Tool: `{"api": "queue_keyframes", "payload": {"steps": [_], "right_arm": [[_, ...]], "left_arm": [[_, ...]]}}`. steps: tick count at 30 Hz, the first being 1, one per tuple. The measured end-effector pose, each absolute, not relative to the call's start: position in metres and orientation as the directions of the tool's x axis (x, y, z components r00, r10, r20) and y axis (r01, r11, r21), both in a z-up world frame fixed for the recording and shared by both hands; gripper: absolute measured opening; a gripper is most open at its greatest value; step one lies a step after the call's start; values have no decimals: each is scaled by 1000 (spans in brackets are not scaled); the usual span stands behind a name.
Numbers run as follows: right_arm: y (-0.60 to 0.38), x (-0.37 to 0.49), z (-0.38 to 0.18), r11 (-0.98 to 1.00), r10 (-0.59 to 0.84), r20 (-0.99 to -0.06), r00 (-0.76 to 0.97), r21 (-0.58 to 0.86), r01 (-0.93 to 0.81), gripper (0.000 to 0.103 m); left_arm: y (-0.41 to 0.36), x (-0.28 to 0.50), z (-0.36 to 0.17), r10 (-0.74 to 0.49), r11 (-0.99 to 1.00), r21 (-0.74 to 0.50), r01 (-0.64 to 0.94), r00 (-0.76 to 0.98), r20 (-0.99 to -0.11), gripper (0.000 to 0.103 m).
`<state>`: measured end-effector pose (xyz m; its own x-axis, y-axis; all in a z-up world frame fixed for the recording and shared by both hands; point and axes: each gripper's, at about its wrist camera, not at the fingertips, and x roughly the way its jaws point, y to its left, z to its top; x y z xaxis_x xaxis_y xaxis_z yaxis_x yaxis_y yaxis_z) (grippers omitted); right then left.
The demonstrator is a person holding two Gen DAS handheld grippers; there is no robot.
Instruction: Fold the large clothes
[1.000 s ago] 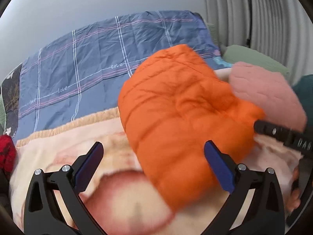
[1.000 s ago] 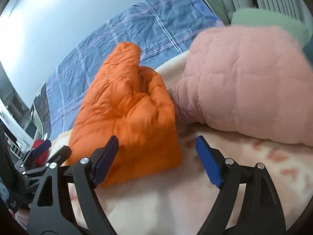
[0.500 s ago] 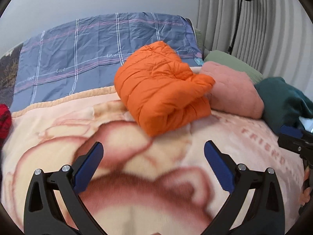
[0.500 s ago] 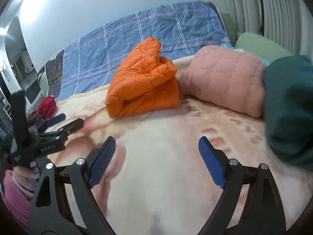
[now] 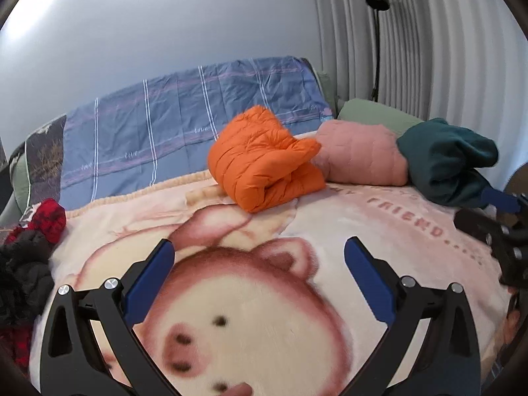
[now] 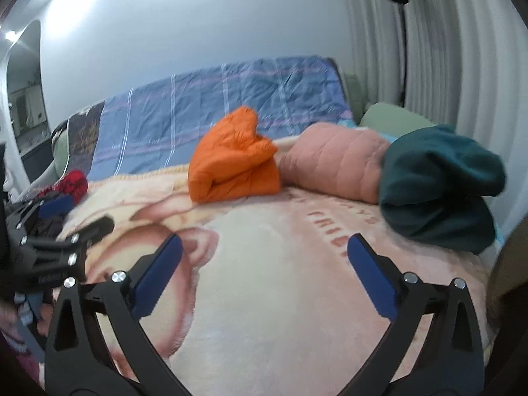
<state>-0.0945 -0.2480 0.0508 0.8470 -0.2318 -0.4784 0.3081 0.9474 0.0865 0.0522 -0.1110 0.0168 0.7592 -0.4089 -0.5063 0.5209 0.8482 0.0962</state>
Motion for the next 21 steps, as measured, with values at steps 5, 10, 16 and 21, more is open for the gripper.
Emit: {"api": "queue_keyframes", "payload": {"steps": [5,10,16,21], "right_arm": [[-238,-109,54,929,-311,-488,816,26,369,101],[-248,-121,57,904,-310,-505,806,105,413,101],[-242,-128,59,915,-308,-495,813,82,396,101],[-240,-133,59,910,-327,-480,814,72,409,101]], "left_arm": [[-101,20,17,-403,856,88,510,763,-506,102],[-95,-4,23,-380,863,129,489,795,-472,102],[-91,-19,33,-371,876,128,465,820,-436,102],[-93,-26,34,-303,898,173,405,854,-423,102]]}}
